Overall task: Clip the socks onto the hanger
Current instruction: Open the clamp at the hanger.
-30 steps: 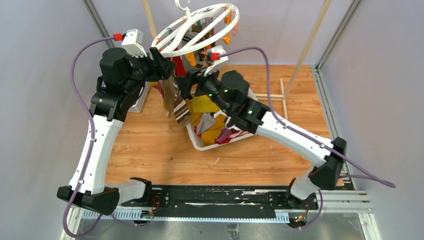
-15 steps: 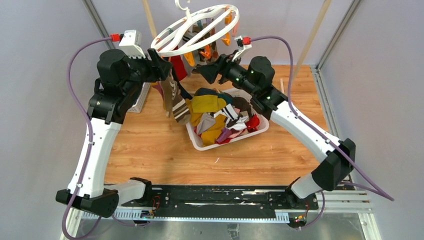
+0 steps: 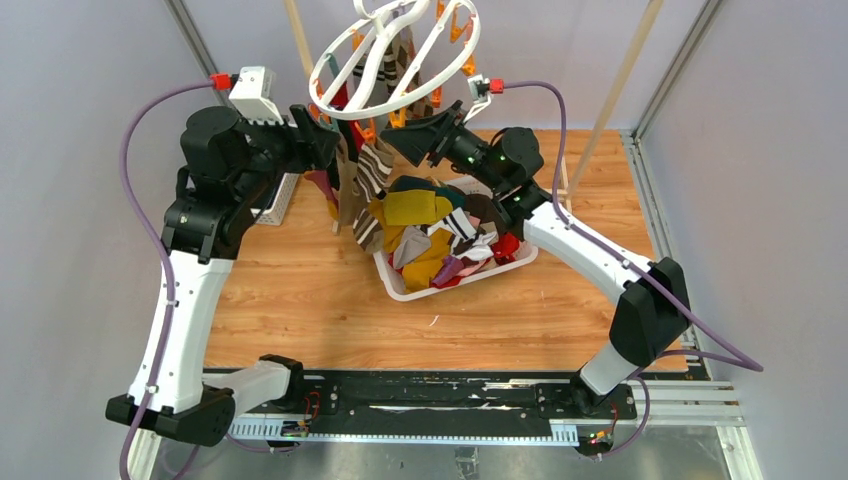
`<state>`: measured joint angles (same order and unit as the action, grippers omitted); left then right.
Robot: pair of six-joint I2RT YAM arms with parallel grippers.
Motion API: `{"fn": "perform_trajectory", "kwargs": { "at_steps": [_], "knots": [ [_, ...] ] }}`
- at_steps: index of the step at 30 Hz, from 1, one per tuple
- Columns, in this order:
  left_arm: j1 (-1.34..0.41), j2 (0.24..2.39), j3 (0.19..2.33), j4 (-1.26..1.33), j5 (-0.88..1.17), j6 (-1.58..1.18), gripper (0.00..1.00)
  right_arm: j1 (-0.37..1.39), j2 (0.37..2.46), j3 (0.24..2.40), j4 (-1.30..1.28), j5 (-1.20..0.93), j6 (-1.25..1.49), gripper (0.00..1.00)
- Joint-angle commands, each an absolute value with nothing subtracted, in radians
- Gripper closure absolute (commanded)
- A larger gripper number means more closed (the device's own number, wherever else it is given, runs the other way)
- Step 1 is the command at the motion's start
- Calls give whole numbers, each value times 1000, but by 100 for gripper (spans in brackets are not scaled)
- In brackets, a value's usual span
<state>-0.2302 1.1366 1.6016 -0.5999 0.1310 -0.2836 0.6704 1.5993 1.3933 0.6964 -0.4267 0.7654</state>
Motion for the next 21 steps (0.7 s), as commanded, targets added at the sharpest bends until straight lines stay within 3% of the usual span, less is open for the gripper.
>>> {"fn": "perform_trajectory", "kwargs": {
  "at_steps": [1,6,17,21],
  "knots": [
    [-224,1105,1648,-624,175,-260,31,648,1605,1347,866,-448,836,39],
    [-224,1106,1654,-639,256,-261,32,649,1569,1312,837,-408,787,60],
    [-224,1126,1679,-635,340,-310,37,708,1470,1269,722,-311,609,95],
    [-224,1124,1686,-621,352,-346,37,755,1475,1311,636,-266,543,100]
  ]
}}
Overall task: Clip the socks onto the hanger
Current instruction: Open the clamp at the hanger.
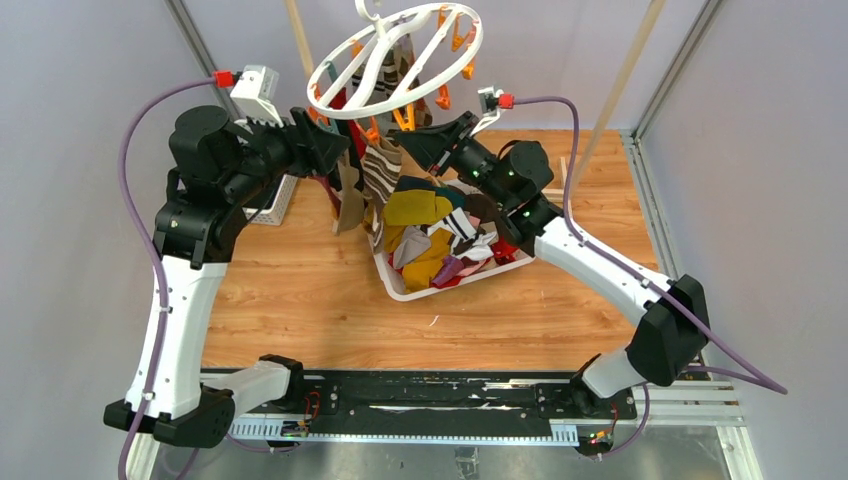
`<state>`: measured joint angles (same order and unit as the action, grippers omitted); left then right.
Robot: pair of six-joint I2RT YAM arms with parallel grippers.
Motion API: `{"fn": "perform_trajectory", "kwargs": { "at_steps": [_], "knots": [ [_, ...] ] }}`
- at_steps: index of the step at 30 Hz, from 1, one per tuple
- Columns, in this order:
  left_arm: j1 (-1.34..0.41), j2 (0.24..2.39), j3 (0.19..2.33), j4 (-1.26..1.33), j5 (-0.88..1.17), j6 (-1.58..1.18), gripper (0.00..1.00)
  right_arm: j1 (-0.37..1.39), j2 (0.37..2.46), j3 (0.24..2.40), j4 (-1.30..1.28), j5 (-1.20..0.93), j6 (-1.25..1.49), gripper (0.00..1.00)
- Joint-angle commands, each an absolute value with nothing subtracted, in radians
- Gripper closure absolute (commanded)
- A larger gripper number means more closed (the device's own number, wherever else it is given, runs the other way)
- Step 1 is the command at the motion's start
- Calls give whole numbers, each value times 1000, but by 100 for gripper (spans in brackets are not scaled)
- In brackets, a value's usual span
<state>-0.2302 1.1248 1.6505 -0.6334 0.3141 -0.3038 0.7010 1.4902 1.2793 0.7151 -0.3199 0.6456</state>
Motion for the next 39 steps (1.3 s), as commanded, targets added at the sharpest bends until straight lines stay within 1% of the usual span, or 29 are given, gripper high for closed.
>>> {"fn": "perform_trajectory", "kwargs": {
  "at_steps": [1,13,17,21,24,35,39],
  "knots": [
    [-224,1122,1688,-616,360,-360,35,766,1485,1329,615,-254,533,100],
    [-223,1146,1721,-574,463,-507,15,910,1639,1517,509,-92,471,100],
    [-224,1174,1720,-529,477,-552,11,939,1659,1551,502,-58,455,100],
    [-224,1197,1717,-499,461,-574,12,953,1671,1568,495,-46,441,100],
    [-224,1213,1712,-497,430,-591,14,959,1672,1572,494,-41,427,100],
    [-222,1258,1710,-462,403,-626,29,960,1691,1591,479,-56,413,100],
    [-222,1267,1706,-462,393,-627,31,962,1699,1603,472,-62,407,100]
  ]
}}
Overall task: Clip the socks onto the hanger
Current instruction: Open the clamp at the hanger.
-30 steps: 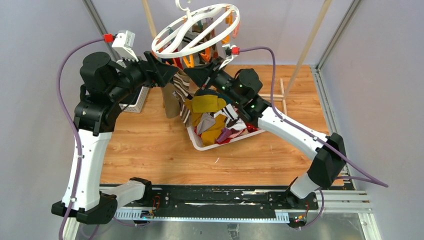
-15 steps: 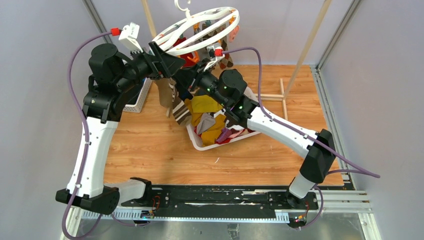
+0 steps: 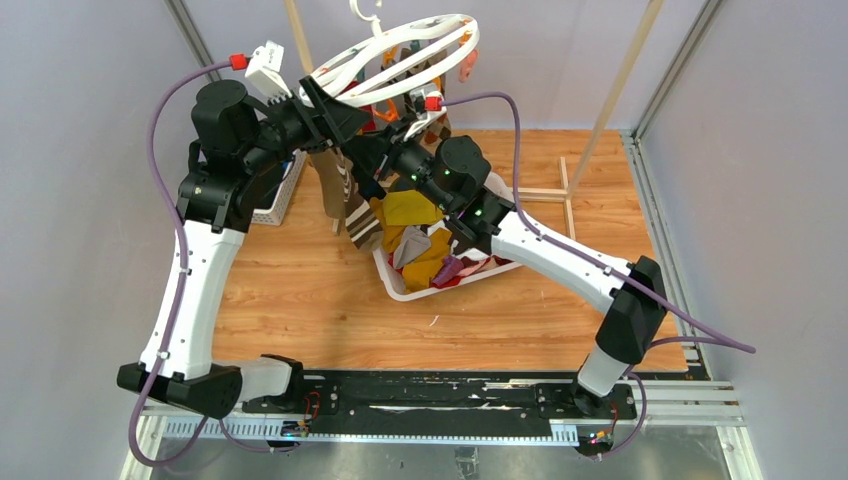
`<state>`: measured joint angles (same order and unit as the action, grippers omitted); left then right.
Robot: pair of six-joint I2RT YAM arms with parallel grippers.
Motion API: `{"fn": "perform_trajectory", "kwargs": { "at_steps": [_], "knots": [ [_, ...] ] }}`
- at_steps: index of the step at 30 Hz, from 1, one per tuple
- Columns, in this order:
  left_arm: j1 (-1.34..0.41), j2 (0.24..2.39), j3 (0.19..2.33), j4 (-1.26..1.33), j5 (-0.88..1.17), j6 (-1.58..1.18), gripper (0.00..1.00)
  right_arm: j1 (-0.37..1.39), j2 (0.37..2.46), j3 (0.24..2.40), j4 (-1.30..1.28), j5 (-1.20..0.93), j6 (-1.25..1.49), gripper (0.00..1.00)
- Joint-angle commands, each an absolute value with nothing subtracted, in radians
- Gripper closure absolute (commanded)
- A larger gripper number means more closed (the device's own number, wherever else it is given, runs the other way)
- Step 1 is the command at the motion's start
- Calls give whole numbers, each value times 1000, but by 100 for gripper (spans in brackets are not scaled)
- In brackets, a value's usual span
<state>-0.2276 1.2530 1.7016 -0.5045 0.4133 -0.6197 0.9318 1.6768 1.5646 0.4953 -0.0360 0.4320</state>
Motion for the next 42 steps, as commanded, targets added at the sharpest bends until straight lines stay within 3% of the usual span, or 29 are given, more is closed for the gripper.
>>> {"fn": "perform_trajectory", "kwargs": {
  "at_steps": [1,11,23,25,27,29,31,36,42],
  "knots": [
    [-222,1269,1704,-462,386,-626,32,963,1701,1609,468,-61,405,100],
    [-204,1255,1687,-448,313,-609,44,976,1720,1636,445,-63,386,100],
    [-199,1270,1690,-423,320,-606,46,983,1729,1652,415,-71,370,100],
    [-199,1270,1691,-421,318,-603,50,983,1729,1655,409,-76,368,100],
    [-199,1267,1690,-422,318,-599,60,983,1729,1660,397,-80,361,100],
    [-199,1263,1690,-420,312,-592,73,983,1724,1661,382,-74,357,92],
    [-199,1257,1686,-421,308,-586,84,981,1705,1645,368,-61,349,74],
    [-199,1237,1669,-423,308,-575,90,959,1612,1559,306,-3,350,36],
    [-199,1224,1656,-426,314,-563,91,875,1443,1397,104,146,447,27]
  ]
}}
